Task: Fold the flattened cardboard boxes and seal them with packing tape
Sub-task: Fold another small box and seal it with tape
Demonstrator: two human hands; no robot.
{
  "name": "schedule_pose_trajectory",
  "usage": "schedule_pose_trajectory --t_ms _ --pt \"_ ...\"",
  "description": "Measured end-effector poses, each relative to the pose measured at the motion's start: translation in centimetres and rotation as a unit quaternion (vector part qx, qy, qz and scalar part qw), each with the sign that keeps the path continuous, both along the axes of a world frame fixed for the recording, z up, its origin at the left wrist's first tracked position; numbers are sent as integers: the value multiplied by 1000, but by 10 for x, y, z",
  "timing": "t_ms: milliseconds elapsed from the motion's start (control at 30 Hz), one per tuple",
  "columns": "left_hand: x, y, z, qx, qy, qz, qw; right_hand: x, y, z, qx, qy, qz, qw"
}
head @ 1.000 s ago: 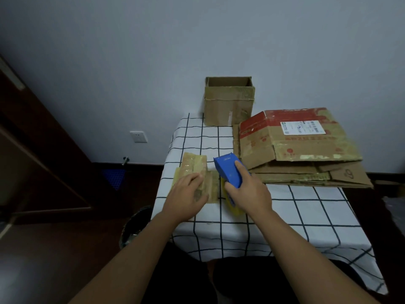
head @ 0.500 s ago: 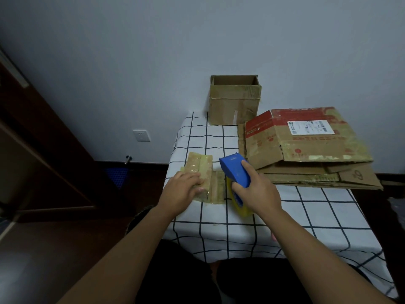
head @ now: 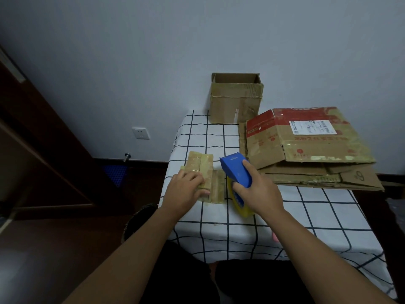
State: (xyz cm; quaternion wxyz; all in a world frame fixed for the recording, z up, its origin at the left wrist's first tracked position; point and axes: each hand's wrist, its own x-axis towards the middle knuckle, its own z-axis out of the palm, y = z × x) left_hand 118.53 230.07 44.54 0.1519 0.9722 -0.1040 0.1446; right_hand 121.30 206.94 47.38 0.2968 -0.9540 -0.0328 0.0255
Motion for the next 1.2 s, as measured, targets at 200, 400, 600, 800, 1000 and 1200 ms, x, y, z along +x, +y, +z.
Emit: schedule_pose_trajectory --t_ms 200,400,600,800,1000,1200 --pt "0 7 3 27 -2 -25 999 -2 -1 0 0 -2 2 1000" --pt "-4 4 7 7 30 -11 999 -2 -1 1 0 -1 3 1000" --pt "-7 12 9 -45 55 -18 997 -2 -2 1 2 3 3 1000" --pt "-8 21 7 -20 50 -14 998 -2 -2 0 3 -3 6 1000" --pt "-7 22 10 -32 40 1 999 -1 -1 0 5 -2 7 1000" --pt "-10 31 10 -37 31 -32 998 -2 -2 -1 7 0 3 1000"
